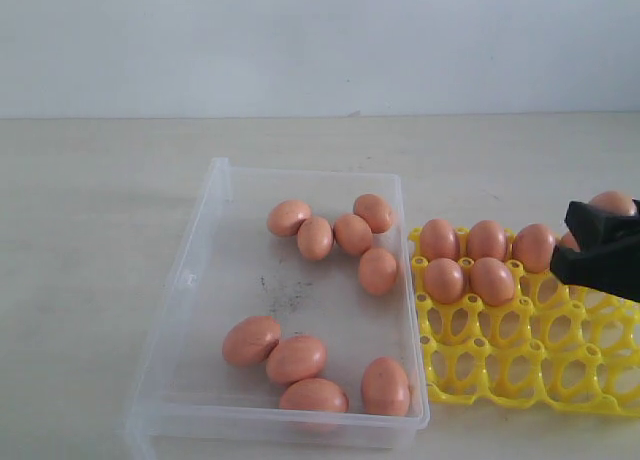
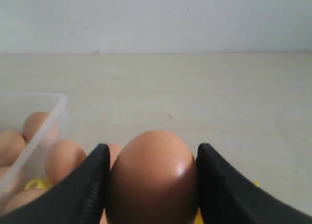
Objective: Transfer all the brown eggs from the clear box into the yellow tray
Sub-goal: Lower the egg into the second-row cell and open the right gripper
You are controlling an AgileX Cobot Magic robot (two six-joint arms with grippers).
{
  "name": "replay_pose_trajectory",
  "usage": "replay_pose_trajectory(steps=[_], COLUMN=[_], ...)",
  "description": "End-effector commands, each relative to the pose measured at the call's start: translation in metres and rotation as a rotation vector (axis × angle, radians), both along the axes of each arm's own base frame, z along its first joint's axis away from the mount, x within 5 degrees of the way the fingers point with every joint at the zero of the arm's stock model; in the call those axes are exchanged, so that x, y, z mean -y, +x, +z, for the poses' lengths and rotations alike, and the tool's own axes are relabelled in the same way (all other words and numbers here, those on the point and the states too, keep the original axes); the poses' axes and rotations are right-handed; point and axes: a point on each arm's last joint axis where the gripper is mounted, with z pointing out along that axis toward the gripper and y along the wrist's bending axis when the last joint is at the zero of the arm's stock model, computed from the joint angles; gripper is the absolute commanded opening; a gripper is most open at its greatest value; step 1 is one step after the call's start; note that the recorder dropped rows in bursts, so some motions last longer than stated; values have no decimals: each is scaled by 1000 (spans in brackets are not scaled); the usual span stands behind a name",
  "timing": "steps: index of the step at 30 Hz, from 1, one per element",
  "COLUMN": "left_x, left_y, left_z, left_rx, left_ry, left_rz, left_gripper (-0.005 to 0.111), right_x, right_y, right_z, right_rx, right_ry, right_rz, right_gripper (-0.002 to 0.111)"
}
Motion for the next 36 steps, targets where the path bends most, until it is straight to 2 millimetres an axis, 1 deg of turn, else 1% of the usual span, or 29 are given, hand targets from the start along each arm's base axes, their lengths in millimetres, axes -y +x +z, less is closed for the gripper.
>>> replay_pose_trajectory(steps=[1, 3, 7, 10, 12, 14, 16, 17, 18, 20, 22, 24, 25, 27, 30, 33, 36], left_x=[0, 0, 0, 0, 0, 0, 0, 0, 0, 0, 0, 0, 0, 0, 0, 0, 0], left_y=[0, 0, 0, 0, 0, 0, 0, 0, 0, 0, 0, 0, 0, 0, 0, 0, 0], left_z=[1, 1, 1, 1, 1, 1, 1, 1, 1, 1, 1, 1, 1, 1, 1, 1, 1], left_rx=[5, 5, 5, 5, 5, 5, 5, 5, 5, 5, 5, 5, 5, 5, 5, 5, 5], left_ry=[5, 5, 5, 5, 5, 5, 5, 5, 5, 5, 5, 5, 5, 5, 5, 5, 5], left_rz=[-3, -3, -3, -3, -3, -3, -3, -3, -3, -3, -3, -3, -3, -3, -3, -3, -3], left_gripper=[4, 4, 4, 4, 4, 4, 4, 4, 4, 4, 4, 4, 4, 4, 4, 4, 4], right_x=[-5, -10, -19, -20, -20, -19, -23, -26, -28, -29, -25, -17, -12, -8, -6, -12, -11], right_y=[11, 14, 14, 14, 15, 18, 19, 18, 17, 17, 17, 18, 19, 20, 21, 22, 22], right_z=[-18, -25, -45, -53, -51, -44, -36, -34, -34, -34, -39, -46, -48, -47, -42, -34, -34], right_rx=[20, 30, -29, -53, -22, 30, 105, 128, 128, 148, 128, 58, 38, 38, 87, 171, 160], right_ry=[-69, -98, -217, -262, -242, -127, -44, -32, -32, -99, -253, -393, -432, -425, -426, -333, -252], right_rz=[42, 100, 240, 262, 255, 195, 212, 238, 272, 293, 298, 245, 206, 150, 120, 142, 116], right_gripper=[0, 0, 0, 0, 0, 0, 0, 0, 0, 0, 0, 0, 0, 0, 0, 0, 0])
